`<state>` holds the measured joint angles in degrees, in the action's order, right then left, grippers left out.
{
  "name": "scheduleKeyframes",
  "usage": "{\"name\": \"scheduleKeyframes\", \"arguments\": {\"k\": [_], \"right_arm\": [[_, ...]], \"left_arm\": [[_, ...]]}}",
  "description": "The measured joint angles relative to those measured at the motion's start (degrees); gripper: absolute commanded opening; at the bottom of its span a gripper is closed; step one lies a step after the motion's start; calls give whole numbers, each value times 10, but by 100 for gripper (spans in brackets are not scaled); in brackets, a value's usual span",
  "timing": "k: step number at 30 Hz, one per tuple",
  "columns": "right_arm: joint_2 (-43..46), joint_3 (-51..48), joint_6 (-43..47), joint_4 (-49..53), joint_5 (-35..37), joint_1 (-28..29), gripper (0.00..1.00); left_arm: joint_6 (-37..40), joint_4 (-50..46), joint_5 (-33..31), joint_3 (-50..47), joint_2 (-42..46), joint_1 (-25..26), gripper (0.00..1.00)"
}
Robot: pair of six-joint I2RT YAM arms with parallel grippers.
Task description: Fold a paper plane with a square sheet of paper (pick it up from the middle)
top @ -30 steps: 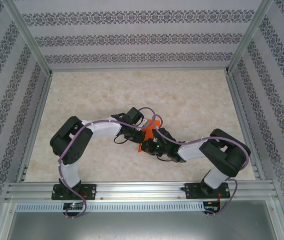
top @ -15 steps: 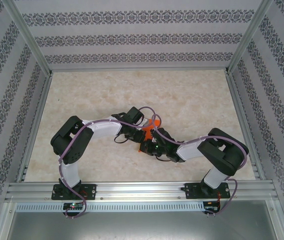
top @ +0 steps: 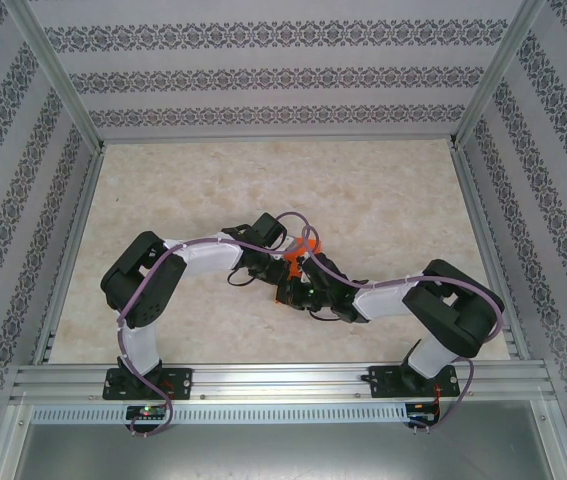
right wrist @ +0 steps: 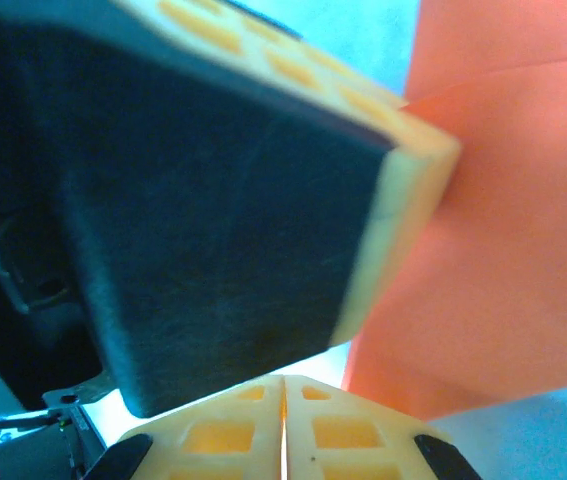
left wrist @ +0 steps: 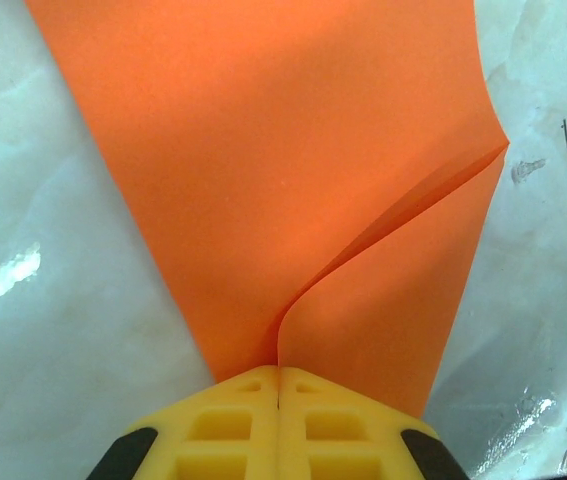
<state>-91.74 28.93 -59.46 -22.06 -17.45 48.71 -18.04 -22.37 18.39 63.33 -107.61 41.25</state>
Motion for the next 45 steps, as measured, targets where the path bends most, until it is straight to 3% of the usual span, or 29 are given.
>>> {"name": "scheduleKeyframes", "arguments": {"k": [12, 18, 22, 26, 32, 45], "right_arm": [[-34, 43, 14, 71, 7, 0, 11], [51, 17, 26, 99, 20, -9, 13], [134, 6, 40, 133, 43, -58, 13], [148, 8, 58, 157, 55, -127, 12], [54, 102, 119, 211, 38, -189, 12], [-122, 241, 225, 304, -9, -195, 10]], "left_arm": [[0, 0, 4, 2, -2, -3, 4], [0, -3, 3, 5, -2, -3, 4], [0, -12, 3, 10, -2, -3, 4], [0, -15, 4, 12, -2, -3, 4], [0, -18, 4, 15, -3, -3, 4], [11, -27, 4, 20, -6, -3, 5]]}}
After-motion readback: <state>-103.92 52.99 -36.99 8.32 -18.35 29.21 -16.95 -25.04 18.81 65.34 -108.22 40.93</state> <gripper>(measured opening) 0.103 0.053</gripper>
